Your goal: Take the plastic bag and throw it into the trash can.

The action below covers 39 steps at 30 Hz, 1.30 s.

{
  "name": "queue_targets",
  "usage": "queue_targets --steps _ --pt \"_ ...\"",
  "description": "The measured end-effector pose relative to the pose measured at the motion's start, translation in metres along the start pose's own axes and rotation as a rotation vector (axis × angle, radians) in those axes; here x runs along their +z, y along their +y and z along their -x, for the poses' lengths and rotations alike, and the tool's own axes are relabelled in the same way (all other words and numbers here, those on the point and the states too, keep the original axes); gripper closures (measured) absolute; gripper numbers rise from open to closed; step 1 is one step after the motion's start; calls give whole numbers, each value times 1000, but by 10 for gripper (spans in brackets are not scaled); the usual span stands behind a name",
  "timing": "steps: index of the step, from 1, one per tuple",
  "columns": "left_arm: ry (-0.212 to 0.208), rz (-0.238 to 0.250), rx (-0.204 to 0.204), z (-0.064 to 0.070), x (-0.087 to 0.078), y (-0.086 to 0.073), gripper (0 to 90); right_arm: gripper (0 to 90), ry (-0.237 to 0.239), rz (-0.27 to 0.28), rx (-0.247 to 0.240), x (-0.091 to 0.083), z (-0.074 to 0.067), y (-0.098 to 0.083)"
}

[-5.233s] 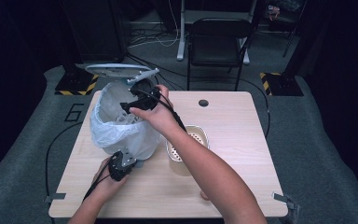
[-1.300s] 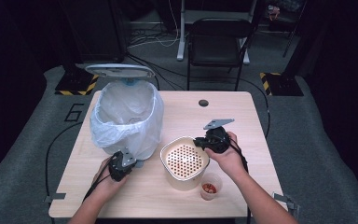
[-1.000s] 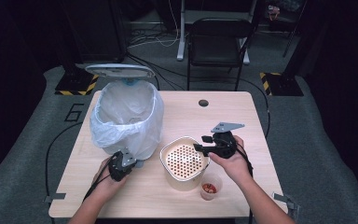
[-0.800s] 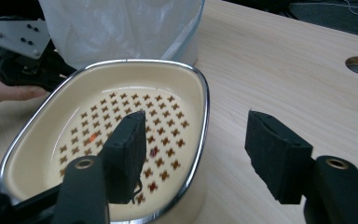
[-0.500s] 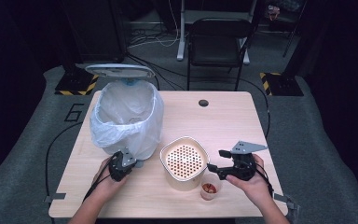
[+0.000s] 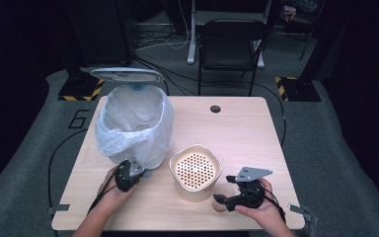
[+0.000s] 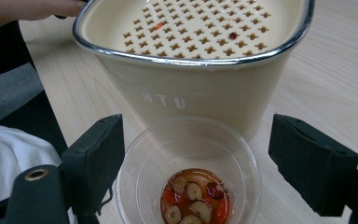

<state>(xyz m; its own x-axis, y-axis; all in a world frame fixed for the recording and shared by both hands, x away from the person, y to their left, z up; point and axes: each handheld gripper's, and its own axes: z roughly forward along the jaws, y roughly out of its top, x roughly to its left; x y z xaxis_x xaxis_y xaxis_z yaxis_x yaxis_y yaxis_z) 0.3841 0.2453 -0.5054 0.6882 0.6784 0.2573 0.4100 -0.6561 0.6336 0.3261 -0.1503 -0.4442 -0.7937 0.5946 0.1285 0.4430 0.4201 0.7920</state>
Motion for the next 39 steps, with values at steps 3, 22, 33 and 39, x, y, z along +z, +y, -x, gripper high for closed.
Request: queue_targets --steps 3,22,33,39 --pt "0 0 -1 0 0 0 900 182 9 -12 -5 2 -1 -1" --pt "-8 -11 4 0 -1 1 900 206 -21 -88 -72 14 -8 -10" --pt "-9 -10 4 0 -1 0 900 214 -144 -89 -4 2 28 -11" --pt "-10 -11 5 0 -1 1 900 214 -218 -86 53 -8 55 -11"
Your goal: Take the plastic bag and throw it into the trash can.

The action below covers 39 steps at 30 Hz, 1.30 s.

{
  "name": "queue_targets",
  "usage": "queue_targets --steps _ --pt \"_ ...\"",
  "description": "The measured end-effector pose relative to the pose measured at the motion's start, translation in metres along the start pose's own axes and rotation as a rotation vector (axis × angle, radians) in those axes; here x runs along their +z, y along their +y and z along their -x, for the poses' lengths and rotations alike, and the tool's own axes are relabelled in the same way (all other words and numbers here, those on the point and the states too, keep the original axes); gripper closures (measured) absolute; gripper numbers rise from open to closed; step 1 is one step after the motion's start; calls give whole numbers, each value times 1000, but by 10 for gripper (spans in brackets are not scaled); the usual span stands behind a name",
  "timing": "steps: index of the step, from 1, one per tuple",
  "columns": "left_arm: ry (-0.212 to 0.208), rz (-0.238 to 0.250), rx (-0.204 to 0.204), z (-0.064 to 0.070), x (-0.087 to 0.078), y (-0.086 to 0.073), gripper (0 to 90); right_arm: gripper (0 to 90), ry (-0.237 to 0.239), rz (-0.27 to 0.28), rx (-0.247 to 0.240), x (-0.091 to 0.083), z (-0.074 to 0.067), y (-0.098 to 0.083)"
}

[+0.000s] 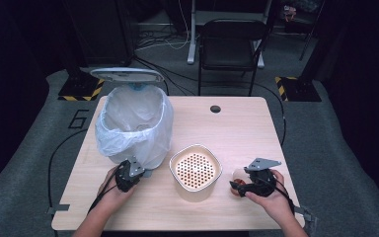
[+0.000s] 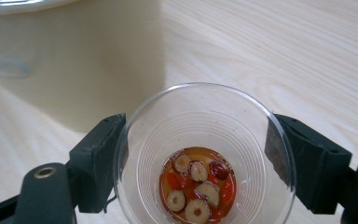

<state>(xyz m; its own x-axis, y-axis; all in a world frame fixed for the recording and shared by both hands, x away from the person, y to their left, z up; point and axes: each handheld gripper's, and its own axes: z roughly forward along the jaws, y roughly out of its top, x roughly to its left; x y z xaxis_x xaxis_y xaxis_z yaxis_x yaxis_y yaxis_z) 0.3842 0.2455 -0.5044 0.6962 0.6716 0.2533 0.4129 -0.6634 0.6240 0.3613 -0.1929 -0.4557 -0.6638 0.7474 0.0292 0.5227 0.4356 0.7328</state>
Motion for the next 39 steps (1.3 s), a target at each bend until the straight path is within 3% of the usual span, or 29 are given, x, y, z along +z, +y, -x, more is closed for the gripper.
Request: queue_targets --steps 8,13,18,20,24,29,33,37,39 --pt "2 1 -1 0 0 0 900 193 -7 12 46 -1 18 -3" --pt "2 1 0 0 0 0 900 158 -17 36 48 -7 19 3" --pt "3 0 0 0 0 0 900 183 -28 102 21 -20 13 22" --pt "3 0 0 0 0 0 900 272 -8 128 8 -24 7 32" --pt "2 1 -2 0 0 0 900 459 96 158 12 -21 -6 52" --pt "2 1 2 0 0 0 900 550 169 148 20 -5 -20 68" --pt "10 7 1 1 1 0 900 636 157 92 -13 9 -26 74" --pt "1 2 3 0 0 0 900 676 139 52 -3 18 -24 72" --pt "2 2 3 0 0 0 900 682 158 51 4 20 -22 70"
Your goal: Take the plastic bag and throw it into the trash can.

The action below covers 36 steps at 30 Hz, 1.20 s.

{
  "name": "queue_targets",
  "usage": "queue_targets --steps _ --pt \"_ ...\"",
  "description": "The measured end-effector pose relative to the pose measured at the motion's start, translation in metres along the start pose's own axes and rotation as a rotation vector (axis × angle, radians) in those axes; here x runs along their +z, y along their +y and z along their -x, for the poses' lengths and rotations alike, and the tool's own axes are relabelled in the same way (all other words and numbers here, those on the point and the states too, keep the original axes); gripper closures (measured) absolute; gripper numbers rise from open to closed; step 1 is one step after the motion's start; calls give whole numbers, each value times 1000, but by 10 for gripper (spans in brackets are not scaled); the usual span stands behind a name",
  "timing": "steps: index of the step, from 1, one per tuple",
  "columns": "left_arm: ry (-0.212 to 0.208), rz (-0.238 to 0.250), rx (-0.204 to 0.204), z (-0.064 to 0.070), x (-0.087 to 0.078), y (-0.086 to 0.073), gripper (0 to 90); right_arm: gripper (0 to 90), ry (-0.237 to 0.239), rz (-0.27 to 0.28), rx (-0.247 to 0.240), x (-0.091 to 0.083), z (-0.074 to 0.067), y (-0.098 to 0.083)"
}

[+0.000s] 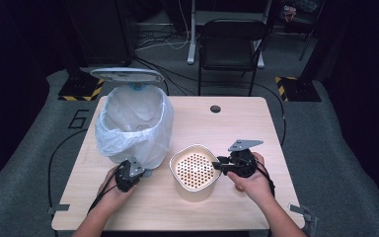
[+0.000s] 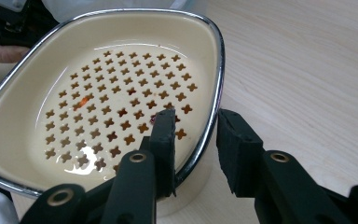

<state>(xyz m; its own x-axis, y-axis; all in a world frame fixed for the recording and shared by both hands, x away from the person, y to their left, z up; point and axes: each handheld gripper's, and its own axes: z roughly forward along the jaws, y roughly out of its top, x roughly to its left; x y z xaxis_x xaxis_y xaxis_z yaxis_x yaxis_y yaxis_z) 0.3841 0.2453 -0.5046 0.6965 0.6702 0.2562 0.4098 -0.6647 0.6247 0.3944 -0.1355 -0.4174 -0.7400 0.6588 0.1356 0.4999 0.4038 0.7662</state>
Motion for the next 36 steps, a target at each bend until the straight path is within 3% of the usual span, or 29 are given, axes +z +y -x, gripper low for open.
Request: queue_targets --steps 9,13,16,20,22,28,32,36 --pt "8 7 -1 0 1 0 900 703 -18 -26 -22 -12 -4 -7" --pt "1 2 -2 0 0 0 900 685 -7 -12 -7 -23 -6 -16" --pt "1 0 -1 0 0 0 900 493 -20 51 21 -34 -3 -25" --pt "10 7 -3 1 1 0 900 363 -54 127 68 -49 7 -37" --pt "-1 -1 0 0 0 0 900 316 -104 125 68 -54 12 -42" --pt "4 4 -5 0 0 0 900 234 -177 120 84 -60 26 -58" --pt "0 0 -2 0 0 0 900 159 -205 96 90 -56 31 -67" --pt "0 0 -2 0 0 0 900 147 -192 75 88 -49 32 -73"
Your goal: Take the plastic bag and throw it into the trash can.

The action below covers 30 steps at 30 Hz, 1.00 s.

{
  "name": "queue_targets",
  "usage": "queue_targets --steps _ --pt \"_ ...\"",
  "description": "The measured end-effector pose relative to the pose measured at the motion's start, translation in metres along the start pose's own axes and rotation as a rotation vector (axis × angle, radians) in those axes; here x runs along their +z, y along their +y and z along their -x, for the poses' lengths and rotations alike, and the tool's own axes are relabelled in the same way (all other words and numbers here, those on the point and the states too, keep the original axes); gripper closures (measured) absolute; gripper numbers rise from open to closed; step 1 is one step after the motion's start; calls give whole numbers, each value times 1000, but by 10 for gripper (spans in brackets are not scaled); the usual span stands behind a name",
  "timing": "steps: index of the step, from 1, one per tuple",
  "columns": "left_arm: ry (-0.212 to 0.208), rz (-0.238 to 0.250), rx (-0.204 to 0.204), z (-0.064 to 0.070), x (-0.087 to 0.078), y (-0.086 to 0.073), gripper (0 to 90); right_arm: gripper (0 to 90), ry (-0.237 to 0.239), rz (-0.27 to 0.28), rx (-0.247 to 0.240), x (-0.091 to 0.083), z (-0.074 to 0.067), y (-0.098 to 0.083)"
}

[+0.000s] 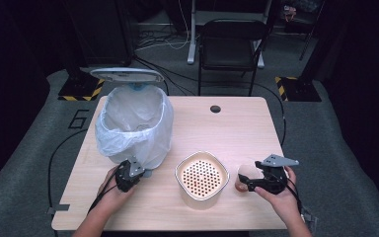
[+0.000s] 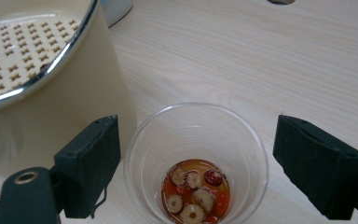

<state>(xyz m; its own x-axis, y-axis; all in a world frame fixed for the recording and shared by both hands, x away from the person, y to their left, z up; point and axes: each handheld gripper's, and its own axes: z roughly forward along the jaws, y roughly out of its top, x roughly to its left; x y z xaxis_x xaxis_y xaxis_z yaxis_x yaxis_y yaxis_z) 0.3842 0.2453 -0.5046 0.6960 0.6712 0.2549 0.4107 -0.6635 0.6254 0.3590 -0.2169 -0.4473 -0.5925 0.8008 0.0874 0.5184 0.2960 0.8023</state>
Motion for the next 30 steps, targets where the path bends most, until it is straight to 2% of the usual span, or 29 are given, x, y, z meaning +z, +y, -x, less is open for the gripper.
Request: queue_targets --steps 6,10,14,15,16,19,22,25,30 --pt "8 5 0 0 0 0 900 149 6 -35 -4 13 -2 -8" --pt "3 5 0 0 0 0 900 159 -11 -45 -27 21 -3 -14" --pt "9 4 0 0 0 0 900 188 -23 -64 -43 27 -2 -19" --pt "1 -1 3 0 0 0 900 192 -27 -64 -31 28 -3 -21" --pt "1 -2 1 0 0 0 900 200 -26 -69 -47 29 -2 -22" --pt "1 -2 2 0 0 0 900 262 -29 -77 -41 32 0 -23" --pt "-1 -2 -1 0 0 0 900 314 -21 -70 -30 31 0 -22" --pt "10 3 1 1 0 0 900 339 -3 -65 -60 30 1 -18" --pt "2 -3 1 0 0 0 900 351 20 -59 -68 31 4 -2"
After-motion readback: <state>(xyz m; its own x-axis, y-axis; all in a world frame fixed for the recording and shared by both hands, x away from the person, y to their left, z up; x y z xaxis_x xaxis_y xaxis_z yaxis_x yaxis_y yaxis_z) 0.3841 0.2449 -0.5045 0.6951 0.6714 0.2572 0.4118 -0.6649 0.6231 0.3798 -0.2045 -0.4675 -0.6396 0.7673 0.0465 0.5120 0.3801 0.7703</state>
